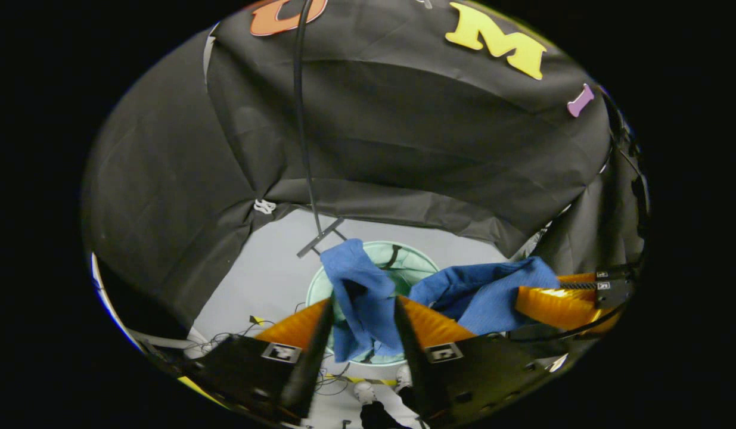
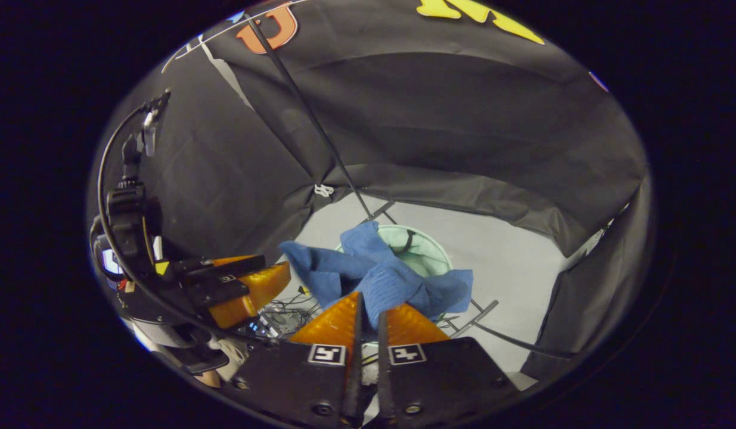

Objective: Grasp the clothes on the hanger with both hands and then place them into the laundry hamper below.

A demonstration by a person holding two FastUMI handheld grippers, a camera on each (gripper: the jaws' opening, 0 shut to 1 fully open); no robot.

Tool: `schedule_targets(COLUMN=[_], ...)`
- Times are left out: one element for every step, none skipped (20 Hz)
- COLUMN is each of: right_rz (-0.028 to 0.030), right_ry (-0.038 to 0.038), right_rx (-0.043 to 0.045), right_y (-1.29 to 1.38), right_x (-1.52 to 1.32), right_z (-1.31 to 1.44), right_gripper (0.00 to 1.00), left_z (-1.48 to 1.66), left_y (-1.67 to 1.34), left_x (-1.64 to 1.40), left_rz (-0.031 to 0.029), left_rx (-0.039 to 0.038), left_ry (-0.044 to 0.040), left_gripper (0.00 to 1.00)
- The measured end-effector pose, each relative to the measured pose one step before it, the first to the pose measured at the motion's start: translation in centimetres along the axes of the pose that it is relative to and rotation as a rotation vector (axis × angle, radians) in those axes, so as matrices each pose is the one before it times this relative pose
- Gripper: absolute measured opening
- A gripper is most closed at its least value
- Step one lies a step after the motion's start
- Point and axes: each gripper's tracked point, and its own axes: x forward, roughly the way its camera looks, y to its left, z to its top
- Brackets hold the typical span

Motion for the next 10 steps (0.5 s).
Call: schedule_targets(right_rz=[0.00104,-0.00623,-0.00538,-0.01447,-0.00737,-0.01188,-0.01206,-0.01065,-0.00811,-0.001], right_ry=[-0.01652,-0.01501,-0.01666,-0.01091,-0.01319,-0.01093,-0.01175,-0.00531,-0.00779,-0.00788], right_rx=[0.0022,-0.00146,-0.00135,-0.00134,-0.00311,-0.00012,-0.00374,-0.00277,0.00174,0.00145], right_y=[0.242,-0.186,-0.142,-0.294,-0.207,-0.232,-0.219,-0.128,-0.189,0.044], right_x=[-0.306,0.22,0.591,0.126,0.116,0.286,-0.011,0.122,-0.143,0.012], right_z=[0.729,0.119,-0.011,0.189,0.18,0.104,0.168,0.056,0.022,0.093], right_gripper=[0.27,0.41,0.54,0.67,0.69,0.78,0.8,0.82,0.82,0.83], left_z=[0.126,-0.29,-0.073,-0.034,0.037,-0.076,-0.001,-0.087,-0.035,-0.168], left_y=[0.136,0.069,0.188,0.016,-0.05,0.029,0.028,0.118,-0.037,-0.005], left_x=[0.083,-0.026,-0.053,-0.062,0.027,-0.057,-0.114,-0.153,-0.254,-0.181], left_rz=[0.00535,0.00241,0.01042,0.00239,-0.00148,-0.00159,0.00241,0.00373,0.00096,0.00022], left_rx=[0.00915,0.00331,0.00132,0.00004,-0.00274,-0.00076,0.00127,0.00213,0.0016,0.0005], left_ry=[-0.00104,-0.00254,-0.00162,-0.00148,-0.00223,-0.0007,-0.00461,-0.00398,-0.00349,-0.0022], left_gripper=[0.81,0.99,1.0,0.95,1.0,0.98,0.98,0.97,0.97,0.97])
